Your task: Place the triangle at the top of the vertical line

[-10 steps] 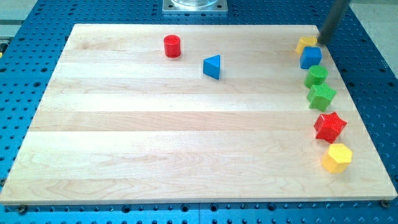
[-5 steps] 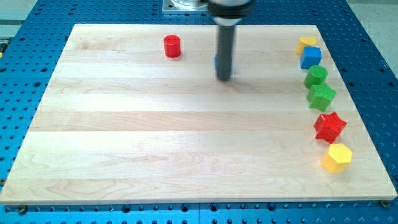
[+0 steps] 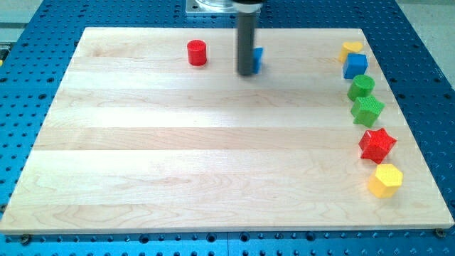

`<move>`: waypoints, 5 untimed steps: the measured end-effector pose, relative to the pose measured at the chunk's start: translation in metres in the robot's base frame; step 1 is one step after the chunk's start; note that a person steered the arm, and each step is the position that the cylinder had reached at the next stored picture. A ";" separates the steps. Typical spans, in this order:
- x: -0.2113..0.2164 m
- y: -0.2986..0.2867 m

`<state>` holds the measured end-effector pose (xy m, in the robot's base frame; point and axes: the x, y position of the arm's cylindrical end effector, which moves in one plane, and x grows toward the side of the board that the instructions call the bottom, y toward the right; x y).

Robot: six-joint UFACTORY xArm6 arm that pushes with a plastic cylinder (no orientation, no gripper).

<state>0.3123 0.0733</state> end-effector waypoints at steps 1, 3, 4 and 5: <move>-0.024 0.076; -0.015 -0.007; -0.034 -0.021; -0.046 0.026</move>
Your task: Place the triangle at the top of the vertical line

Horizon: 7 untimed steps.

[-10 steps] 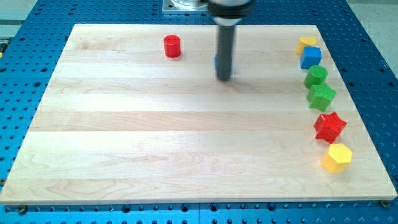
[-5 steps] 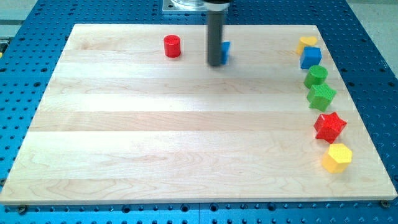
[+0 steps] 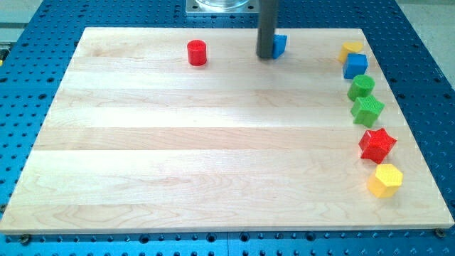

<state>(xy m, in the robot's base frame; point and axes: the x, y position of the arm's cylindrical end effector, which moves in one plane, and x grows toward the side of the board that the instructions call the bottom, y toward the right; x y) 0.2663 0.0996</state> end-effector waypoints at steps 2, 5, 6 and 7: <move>-0.036 0.023; -0.071 0.082; -0.062 0.087; -0.032 0.087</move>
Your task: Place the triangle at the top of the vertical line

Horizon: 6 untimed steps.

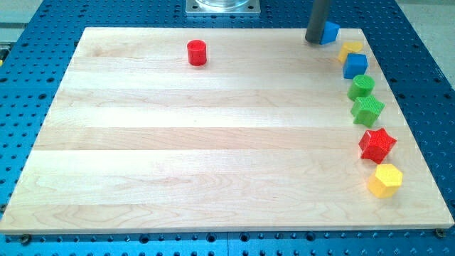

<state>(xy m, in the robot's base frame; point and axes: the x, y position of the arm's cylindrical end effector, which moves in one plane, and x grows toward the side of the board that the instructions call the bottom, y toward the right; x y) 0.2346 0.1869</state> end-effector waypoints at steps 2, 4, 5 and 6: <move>-0.039 -0.002; -0.038 0.074; -0.027 0.065; -0.022 0.044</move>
